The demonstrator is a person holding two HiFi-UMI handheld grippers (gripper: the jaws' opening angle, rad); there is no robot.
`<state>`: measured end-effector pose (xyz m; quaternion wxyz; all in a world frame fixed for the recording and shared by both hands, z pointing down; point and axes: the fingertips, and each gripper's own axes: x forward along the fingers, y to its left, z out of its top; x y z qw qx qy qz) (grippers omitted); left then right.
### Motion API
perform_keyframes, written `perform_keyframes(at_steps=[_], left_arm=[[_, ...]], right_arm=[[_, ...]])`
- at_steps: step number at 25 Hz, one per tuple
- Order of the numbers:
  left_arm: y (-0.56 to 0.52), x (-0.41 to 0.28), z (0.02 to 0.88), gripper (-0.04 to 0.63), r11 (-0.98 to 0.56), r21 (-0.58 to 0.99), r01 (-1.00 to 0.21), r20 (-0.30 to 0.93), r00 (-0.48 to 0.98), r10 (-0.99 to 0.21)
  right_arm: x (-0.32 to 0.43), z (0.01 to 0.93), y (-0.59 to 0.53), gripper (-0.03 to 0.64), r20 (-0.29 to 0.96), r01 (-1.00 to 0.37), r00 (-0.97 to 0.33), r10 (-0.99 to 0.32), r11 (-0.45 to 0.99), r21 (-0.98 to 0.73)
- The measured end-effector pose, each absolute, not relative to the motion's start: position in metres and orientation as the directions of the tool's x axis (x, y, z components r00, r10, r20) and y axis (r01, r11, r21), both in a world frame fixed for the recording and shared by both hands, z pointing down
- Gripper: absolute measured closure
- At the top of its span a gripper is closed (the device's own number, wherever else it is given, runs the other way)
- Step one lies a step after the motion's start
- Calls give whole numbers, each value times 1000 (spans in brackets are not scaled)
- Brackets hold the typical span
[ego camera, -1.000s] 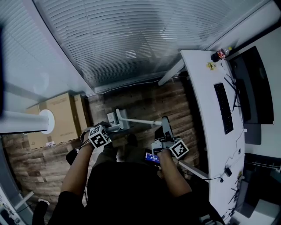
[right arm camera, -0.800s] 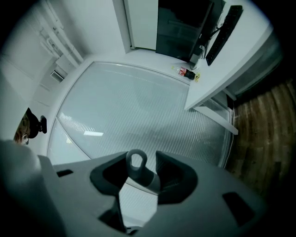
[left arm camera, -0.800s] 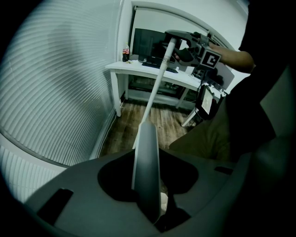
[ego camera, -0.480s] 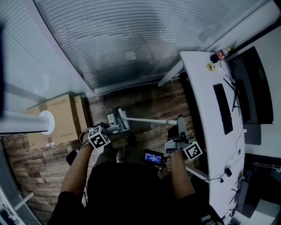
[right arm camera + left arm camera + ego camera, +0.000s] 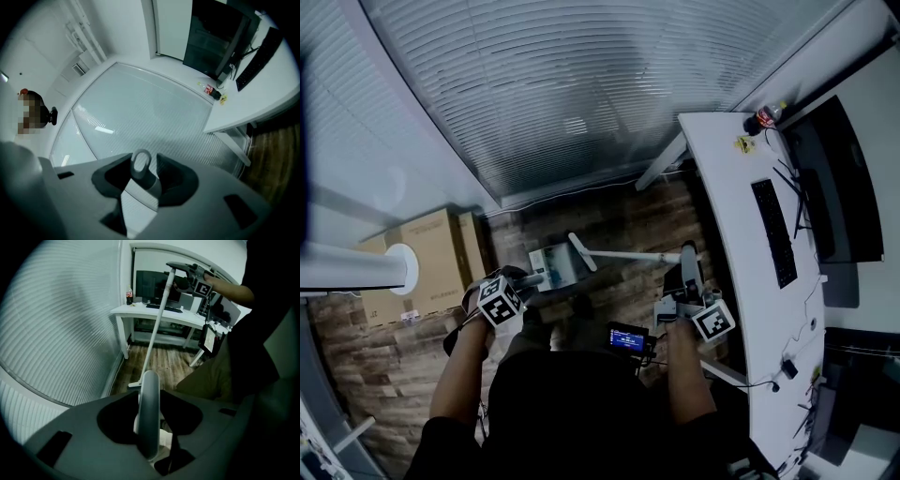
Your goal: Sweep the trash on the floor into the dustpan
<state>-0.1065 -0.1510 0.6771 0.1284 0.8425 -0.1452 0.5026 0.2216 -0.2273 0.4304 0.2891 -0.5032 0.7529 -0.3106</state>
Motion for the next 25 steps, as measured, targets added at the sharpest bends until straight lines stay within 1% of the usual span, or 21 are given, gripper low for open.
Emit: perform_keyframes(at_steps=[5, 10, 13, 16, 18, 20, 22, 25], left_arm=[[-170, -109, 631, 462, -893, 23, -450, 815, 525, -244], [-194, -103, 548, 513, -839, -30, -544, 631, 640, -438], [-198, -92, 499, 554, -806, -29, -591, 481, 699, -529], [-200, -86, 451, 600, -757, 54, -651, 272, 740, -616], [-200, -84, 421, 600, -722, 128, -680, 127, 733, -668], [-198, -85, 400, 600, -695, 171, -699, 20, 707, -707], [-195, -84, 392, 600, -680, 179, -711, -27, 687, -726], [-186, -73, 395, 601, -685, 164, -710, -26, 691, -722]], right_arm=[[235, 418, -231, 476, -130, -653, -336, -933, 330, -682], [245, 411, -231, 486, -105, -723, -348, -931, 338, -603], [249, 407, -228, 492, -90, -753, -369, -925, 355, -554], [258, 408, -223, 492, -69, -774, -378, -923, 356, -524], [264, 409, -217, 492, -55, -786, -382, -922, 356, -506], [267, 411, -210, 494, -38, -802, -393, -919, 362, -475], [266, 413, -203, 493, -12, -819, -413, -911, 377, -432], [261, 418, -188, 492, 28, -841, -435, -900, 395, -369]])
